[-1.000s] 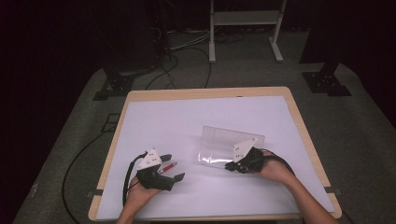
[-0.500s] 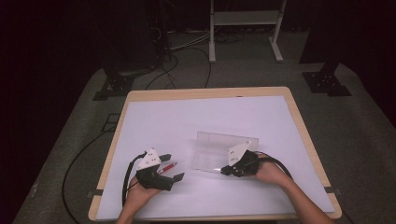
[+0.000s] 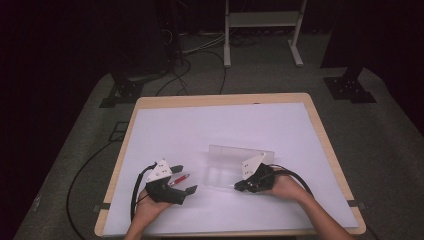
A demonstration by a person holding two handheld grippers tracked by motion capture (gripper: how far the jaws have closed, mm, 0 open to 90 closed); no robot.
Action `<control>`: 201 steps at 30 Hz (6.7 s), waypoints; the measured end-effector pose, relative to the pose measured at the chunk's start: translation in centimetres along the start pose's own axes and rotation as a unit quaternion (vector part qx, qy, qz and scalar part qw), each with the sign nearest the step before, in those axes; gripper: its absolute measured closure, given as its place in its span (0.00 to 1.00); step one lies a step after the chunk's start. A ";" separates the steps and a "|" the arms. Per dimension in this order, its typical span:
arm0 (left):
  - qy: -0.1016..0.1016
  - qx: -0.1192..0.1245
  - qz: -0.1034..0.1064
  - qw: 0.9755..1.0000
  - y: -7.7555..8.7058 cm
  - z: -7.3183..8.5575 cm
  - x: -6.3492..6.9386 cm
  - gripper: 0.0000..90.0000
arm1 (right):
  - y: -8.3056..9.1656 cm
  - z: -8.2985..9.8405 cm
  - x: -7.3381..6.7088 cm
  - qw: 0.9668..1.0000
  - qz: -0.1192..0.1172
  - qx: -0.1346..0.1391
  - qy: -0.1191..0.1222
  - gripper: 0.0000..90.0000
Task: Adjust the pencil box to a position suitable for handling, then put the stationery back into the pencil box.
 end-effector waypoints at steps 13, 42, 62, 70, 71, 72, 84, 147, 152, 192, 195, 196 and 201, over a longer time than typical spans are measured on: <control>-0.002 0.001 0.000 1.000 0.1 0.0 0.0 0.12 | 0.9 0.3 0.0 0.999 -0.007 0.033 -0.035 0.70; -0.002 -0.001 0.000 1.000 0.2 0.1 -0.3 0.12 | 5.6 3.5 -0.7 0.989 0.059 0.091 -0.102 0.40; -0.004 -0.002 -0.004 1.000 0.4 0.1 -0.5 0.12 | 7.9 7.8 -1.7 0.978 0.100 0.100 -0.155 0.33; -0.009 -0.008 -0.006 1.000 0.4 0.1 -0.4 0.13 | 8.8 9.8 -2.8 0.970 0.121 0.119 -0.173 0.33; -0.011 -0.009 -0.005 1.000 0.4 0.1 -0.4 0.13 | 8.8 9.8 -2.8 0.970 0.121 0.119 -0.173 0.33; -0.014 -0.011 -0.006 1.000 0.4 0.1 -0.4 0.13 | 8.9 10.2 -3.0 0.969 0.124 0.120 -0.178 0.33; -0.024 -0.025 -0.009 0.999 0.4 -0.2 -1.0 0.16 | 9.3 11.9 -3.8 0.963 0.136 0.123 -0.197 0.32; -0.076 -0.191 -0.006 0.979 1.0 2.5 -4.5 0.87 | 9.6 13.6 -4.6 0.963 0.145 0.124 -0.193 0.32; -0.078 -0.191 -0.007 0.979 1.0 2.5 -4.5 0.87 | 9.6 13.7 -4.6 0.962 0.146 0.124 -0.194 0.32; -0.135 -0.139 0.048 0.980 0.6 -2.9 -1.2 0.88 | 9.7 13.8 -4.5 0.961 0.147 0.127 -0.198 0.30; -0.138 -0.139 0.052 0.979 0.3 -3.1 -0.9 0.88 | 9.6 13.8 -4.4 0.961 0.144 0.126 -0.198 0.30; -0.139 -0.140 0.054 0.979 0.1 -3.3 -0.8 0.88 | 9.6 13.8 -4.4 0.962 0.143 0.125 -0.197 0.30; -0.143 -0.140 0.060 0.978 -0.6 -3.8 -0.4 0.88 | 9.6 13.7 -4.3 0.963 0.140 0.126 -0.194 0.30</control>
Point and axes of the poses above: each handheld gripper's, and its own axes: y roughly backward along the jaws, z roughly out of its underside, x roughly to its right, the point moved 1 cm from there along -y, roughly forward along the jaws, and after that the axes turned 6 degrees about -z, right-handed, at the moved point
